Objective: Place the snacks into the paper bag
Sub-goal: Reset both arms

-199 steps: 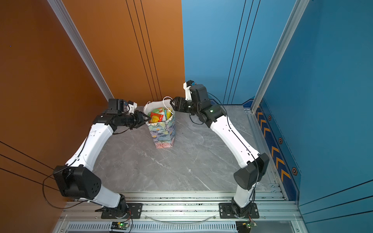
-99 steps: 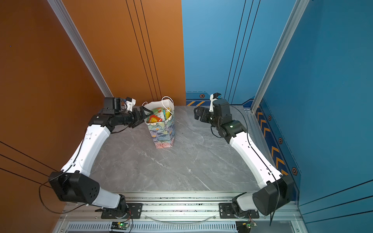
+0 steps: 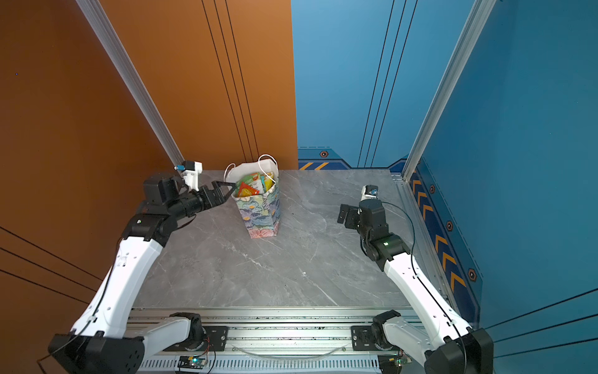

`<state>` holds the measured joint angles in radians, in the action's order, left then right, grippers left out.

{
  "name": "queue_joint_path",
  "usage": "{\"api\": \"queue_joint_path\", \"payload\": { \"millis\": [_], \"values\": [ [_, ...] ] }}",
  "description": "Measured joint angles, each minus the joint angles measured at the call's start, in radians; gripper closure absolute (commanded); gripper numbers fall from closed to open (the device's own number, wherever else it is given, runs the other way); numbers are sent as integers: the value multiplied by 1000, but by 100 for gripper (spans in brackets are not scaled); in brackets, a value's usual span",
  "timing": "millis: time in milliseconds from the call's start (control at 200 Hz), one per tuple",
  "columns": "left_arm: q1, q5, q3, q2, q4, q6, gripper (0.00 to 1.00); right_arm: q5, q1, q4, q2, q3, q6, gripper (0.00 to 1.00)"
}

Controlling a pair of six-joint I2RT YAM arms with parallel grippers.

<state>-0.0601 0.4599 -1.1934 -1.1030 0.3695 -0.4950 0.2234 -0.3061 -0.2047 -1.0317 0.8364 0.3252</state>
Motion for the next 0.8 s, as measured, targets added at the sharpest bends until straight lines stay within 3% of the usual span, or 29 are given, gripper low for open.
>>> {"api": "queue_joint_path", "payload": {
  "millis": [185, 400, 641, 801],
  "values": [
    [0, -254, 234, 158, -150, 55, 2, 178, 77, 143, 30, -203, -82, 0],
    [-24, -564, 438, 178, -303, 133, 2, 242, 192, 439, -51, -396, -147, 0],
    [-172, -858, 615, 63, -532, 345, 2, 219, 205, 829, -261, -504, -214, 0],
    [-176, -963, 732, -42, -731, 419, 2, 171, 202, 1059, -395, -558, -251, 0]
  ]
}}
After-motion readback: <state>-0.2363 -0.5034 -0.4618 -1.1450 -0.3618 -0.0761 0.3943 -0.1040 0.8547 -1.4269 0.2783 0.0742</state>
